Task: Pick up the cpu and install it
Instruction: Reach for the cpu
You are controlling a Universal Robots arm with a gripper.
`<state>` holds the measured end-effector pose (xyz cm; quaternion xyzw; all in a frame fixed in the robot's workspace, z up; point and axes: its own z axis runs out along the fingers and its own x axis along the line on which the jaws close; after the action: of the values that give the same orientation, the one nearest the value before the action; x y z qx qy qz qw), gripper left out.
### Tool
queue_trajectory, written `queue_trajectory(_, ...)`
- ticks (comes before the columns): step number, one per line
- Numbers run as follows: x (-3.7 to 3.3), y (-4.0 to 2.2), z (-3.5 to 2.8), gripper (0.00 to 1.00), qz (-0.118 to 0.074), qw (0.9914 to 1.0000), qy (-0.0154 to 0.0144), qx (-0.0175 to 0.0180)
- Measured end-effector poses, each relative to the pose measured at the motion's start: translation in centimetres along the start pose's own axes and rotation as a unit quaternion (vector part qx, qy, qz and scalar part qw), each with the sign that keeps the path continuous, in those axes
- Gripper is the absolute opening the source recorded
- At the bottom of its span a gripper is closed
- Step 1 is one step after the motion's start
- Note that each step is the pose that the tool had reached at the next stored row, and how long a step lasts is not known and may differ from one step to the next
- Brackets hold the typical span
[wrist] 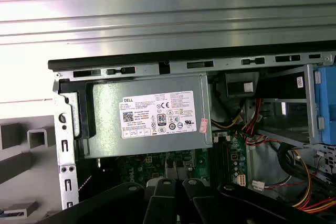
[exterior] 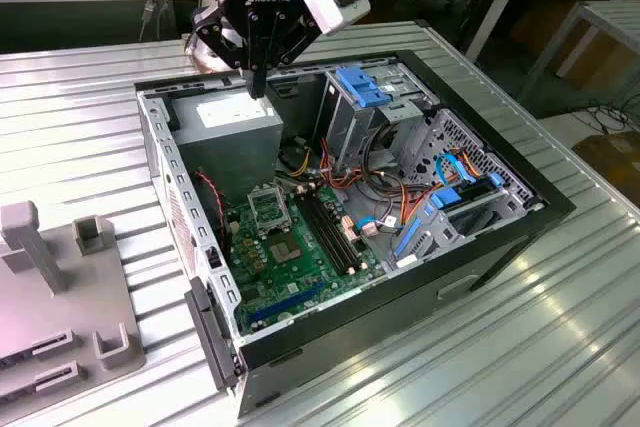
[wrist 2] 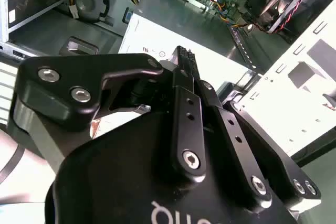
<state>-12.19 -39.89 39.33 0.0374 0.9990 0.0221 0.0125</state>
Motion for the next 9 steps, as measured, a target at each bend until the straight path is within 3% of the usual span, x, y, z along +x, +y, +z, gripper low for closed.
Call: queue_trajectory(9,0.11,-0.01,0.03,0.11,0.0,1.0,0.0005,-0.0006)
